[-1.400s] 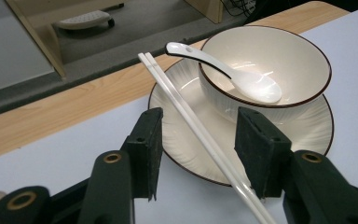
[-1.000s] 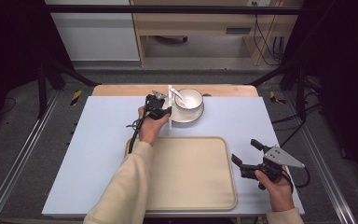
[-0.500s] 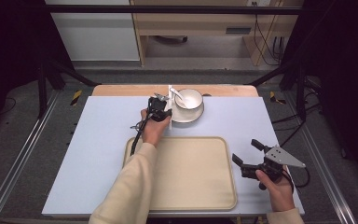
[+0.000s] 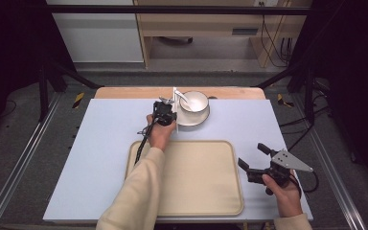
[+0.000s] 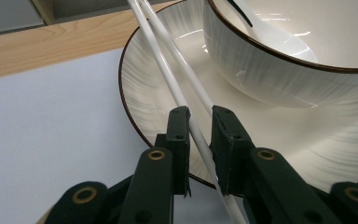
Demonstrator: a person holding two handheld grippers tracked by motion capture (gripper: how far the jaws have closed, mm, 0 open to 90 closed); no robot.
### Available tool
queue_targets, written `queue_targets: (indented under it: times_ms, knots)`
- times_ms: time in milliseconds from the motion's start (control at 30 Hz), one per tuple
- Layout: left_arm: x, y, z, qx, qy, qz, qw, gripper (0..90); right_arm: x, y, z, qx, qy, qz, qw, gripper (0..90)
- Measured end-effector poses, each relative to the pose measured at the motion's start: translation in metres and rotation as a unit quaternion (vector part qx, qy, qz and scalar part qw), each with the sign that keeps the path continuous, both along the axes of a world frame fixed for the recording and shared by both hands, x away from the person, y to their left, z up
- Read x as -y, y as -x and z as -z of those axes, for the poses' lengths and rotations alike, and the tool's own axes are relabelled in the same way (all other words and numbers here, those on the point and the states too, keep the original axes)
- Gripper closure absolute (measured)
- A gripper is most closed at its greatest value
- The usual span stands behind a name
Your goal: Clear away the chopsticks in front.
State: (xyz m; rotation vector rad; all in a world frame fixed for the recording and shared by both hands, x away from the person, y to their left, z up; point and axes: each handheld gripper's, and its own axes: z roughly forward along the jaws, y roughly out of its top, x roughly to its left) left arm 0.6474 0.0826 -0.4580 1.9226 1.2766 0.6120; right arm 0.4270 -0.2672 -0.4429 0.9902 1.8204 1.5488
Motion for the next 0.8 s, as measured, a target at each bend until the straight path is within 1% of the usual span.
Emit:
queue_targets:
  times_ms: [133,300,500,567,667,800]
  knots:
    - [0.0011,0.0004,0.0014,0.005,0.003,-0.016,0.9999,78.3,0.0003,-0.0002,0.0001,-0.001,0.001,0.0,1.0,5.2]
    - [0.001,0.001,0.0019,0.009,0.002,-0.036,0.9993,79.3,0.0005,-0.0004,0.0002,0.0,0.0,-0.001,1.0,5.2]
    - [0.0019,0.0018,0.0018,0.012,0.0,-0.045,0.9989,80.4,0.0013,-0.0005,0.0002,0.001,-0.002,-0.001,1.0,5.4]
    - [0.0017,0.0028,0.0012,0.017,-0.003,-0.054,0.9984,81.9,0.0013,-0.0005,0.0001,0.001,-0.002,-0.002,1.0,5.5]
    - [0.0011,0.0036,0.001,0.02,-0.002,-0.062,0.9979,83.1,0.0012,-0.0008,0.0002,0.003,-0.003,-0.004,1.0,5.4]
    - [-0.0007,0.0045,0.0,0.023,-0.005,-0.066,0.9975,85.1,0.001,-0.0005,0.0003,0.002,-0.001,-0.006,1.0,5.4]
